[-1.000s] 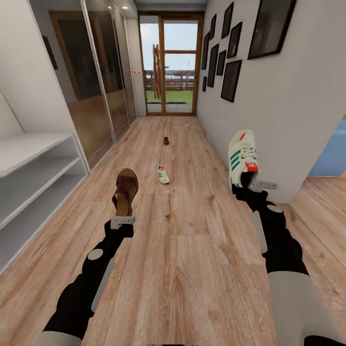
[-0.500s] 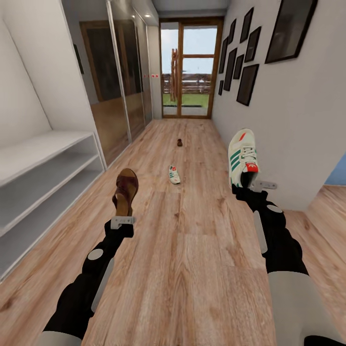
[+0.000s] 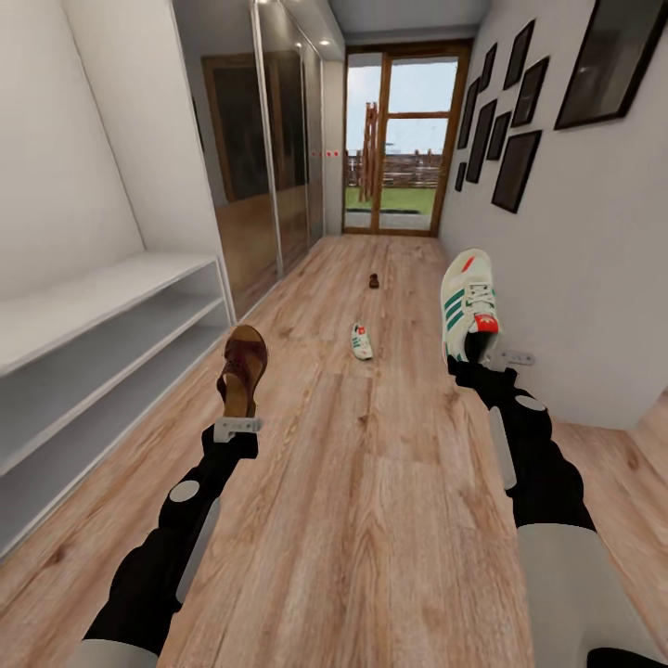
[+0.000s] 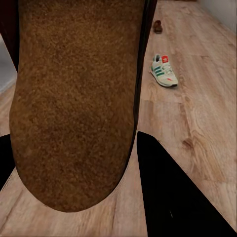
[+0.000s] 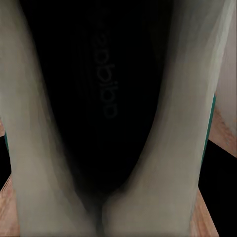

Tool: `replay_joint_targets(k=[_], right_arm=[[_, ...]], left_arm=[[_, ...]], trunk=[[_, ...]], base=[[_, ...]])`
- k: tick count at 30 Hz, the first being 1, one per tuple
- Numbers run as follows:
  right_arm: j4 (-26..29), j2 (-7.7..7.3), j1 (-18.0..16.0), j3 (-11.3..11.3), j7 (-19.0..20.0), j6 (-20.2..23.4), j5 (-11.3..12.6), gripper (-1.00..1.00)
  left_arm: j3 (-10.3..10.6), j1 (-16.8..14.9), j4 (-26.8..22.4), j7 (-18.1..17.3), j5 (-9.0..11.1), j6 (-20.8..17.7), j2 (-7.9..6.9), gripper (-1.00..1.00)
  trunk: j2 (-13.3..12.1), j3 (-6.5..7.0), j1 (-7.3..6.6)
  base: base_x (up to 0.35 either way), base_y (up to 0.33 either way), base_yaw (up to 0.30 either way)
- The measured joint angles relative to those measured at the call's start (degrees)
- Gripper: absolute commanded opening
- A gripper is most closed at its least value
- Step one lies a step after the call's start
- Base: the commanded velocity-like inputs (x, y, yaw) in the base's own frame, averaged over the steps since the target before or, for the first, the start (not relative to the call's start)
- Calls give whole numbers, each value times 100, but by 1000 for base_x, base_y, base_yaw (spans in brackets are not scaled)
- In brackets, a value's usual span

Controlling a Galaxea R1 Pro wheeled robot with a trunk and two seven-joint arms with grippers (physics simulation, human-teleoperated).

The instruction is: Pick up the two gym shoes and the two sandals from the corridor floor and place them onto the hallstand (shoe rack) in the corridor, making sure they are on the rack and not on the floor. Arrange them so the two gym shoes are next to each other and the two sandals are next to each other.

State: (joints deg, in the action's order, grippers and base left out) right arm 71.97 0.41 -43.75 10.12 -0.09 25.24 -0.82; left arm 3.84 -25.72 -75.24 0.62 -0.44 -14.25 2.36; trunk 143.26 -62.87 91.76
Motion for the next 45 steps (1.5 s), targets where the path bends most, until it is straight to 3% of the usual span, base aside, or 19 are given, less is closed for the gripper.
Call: replay_joint_targets(k=[45], right_arm=[[0,0,0,0,0,0,0,-100]], left_arm=[[0,0,0,3,0,9,0,-100]], trunk=[[0,292,0]], base=[[-41,-37,210]])
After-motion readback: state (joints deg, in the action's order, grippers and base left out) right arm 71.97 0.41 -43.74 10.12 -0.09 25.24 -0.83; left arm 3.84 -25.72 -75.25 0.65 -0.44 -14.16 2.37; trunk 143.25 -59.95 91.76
